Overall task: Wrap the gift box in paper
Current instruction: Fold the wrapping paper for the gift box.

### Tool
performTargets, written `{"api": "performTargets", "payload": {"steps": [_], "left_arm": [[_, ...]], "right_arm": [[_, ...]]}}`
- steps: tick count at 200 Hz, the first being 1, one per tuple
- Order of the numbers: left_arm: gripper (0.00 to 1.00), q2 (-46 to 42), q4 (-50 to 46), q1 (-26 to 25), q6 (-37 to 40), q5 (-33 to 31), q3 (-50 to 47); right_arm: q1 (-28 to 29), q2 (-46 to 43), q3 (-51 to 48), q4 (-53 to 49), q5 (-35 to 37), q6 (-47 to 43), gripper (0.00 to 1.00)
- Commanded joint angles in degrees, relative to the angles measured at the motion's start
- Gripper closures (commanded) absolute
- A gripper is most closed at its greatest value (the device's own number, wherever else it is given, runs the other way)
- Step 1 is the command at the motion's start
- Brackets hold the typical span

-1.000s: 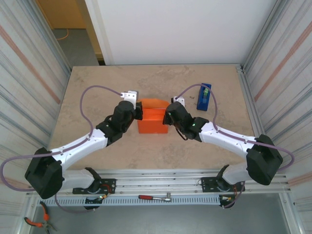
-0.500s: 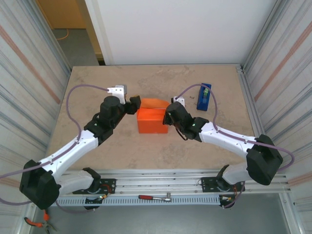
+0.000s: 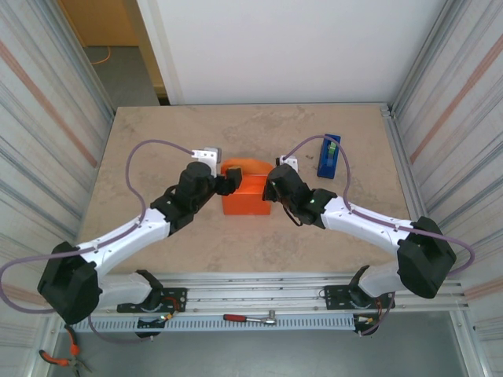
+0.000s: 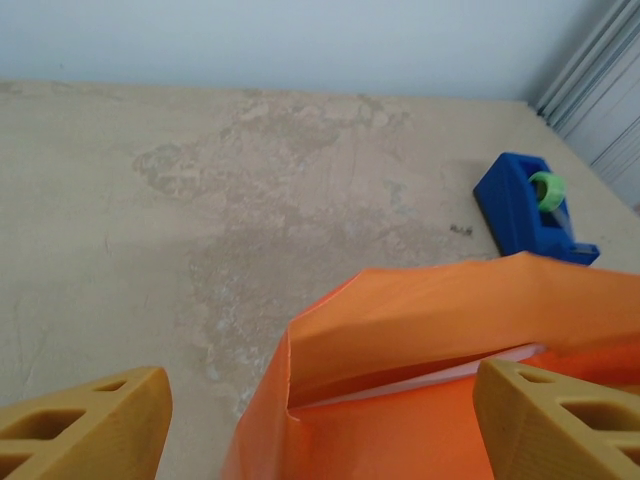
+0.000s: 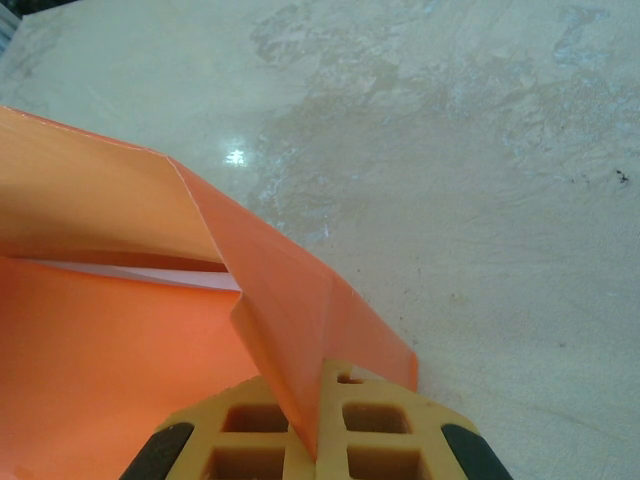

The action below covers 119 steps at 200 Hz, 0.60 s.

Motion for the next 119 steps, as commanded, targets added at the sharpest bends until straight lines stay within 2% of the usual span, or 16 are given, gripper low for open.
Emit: {"api": "performTargets", "payload": {"steps": [1,65,115,119], "left_arm": [[0.21,1.25,2.28,-0.55,-0.05,-1.58,-0.36],[0.21,5.22,2.58,-2.44,-0.09,-7.05,-0.55],[0.22,7.78,-0.1,-4.47,1.24,-12.18,0.2],[0.22,7.79,-0.21,-4.56,1.18,-12.54,0.08]], "right_arm": [[0.61,1.59,-1.19,-7.62,0.15,0.45,1.0],[0.56,1.67,-0.24,-8.47,-0.37,0.03,1.0],[-0.25,-0.46,4.6,-12.59,-1.28,-1.09,1.0],[-0.34,-0.79,5.1,-12.88,-1.33,-1.19,0.96]]}}
